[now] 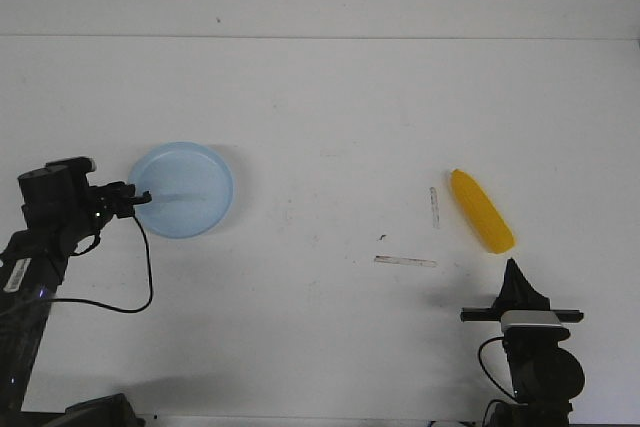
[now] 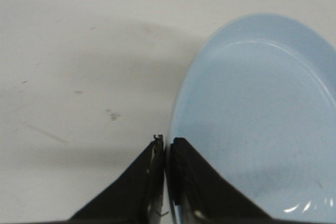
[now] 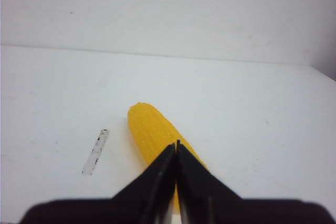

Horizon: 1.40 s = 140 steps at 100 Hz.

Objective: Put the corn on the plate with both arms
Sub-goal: 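Push the blue plate with the left gripper toward the table center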

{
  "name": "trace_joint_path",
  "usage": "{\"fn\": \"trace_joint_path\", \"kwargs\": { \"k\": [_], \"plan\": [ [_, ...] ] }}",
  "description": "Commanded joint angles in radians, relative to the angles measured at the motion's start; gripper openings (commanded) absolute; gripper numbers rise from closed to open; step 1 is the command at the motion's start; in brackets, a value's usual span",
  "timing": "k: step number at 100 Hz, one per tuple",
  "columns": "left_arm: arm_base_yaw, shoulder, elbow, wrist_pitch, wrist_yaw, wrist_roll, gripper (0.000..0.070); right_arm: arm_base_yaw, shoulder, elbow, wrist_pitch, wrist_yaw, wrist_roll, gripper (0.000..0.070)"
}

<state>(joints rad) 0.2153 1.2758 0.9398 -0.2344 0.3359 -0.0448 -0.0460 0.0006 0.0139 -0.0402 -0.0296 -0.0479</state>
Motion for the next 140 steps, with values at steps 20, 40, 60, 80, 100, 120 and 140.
{"fn": "trace_joint_path", "kwargs": {
  "k": [20, 40, 60, 80, 100, 120, 140],
  "plan": [
    [-0.201, -0.076, 0.019, -0.032, 0.111, -0.024, 0.0, 0.0, 0.001, -0.001, 0.01, 0.002, 0.01, 0.0],
    [-0.4, -0.06, 0.019, -0.083, 0.109, -0.008, 0.0, 0.0, 0.001, -0.001, 0.01, 0.003, 0.01, 0.0],
    [-0.559, 0.01, 0.019, -0.079, 0.106, 0.005, 0.0, 0.0, 0.001, -0.001, 0.01, 0.003, 0.01, 0.0],
    [-0.647, 0.112, 0.019, -0.078, 0.029, 0.038, 0.0, 0.0, 0.001, -0.001, 0.01, 0.002, 0.01, 0.0],
    [-0.664, 0.216, 0.019, -0.072, 0.015, 0.056, 0.0, 0.0, 0.001, -0.001, 0.01, 0.002, 0.01, 0.0],
    [-0.668, 0.281, 0.019, -0.051, 0.016, 0.056, 0.0, 0.0, 0.001, -0.001, 0.01, 0.003, 0.01, 0.0],
    [-0.676, 0.294, 0.019, -0.048, 0.016, 0.055, 0.0013, 0.0, 0.001, -0.001, 0.01, 0.003, 0.01, 0.0]
  ]
}}
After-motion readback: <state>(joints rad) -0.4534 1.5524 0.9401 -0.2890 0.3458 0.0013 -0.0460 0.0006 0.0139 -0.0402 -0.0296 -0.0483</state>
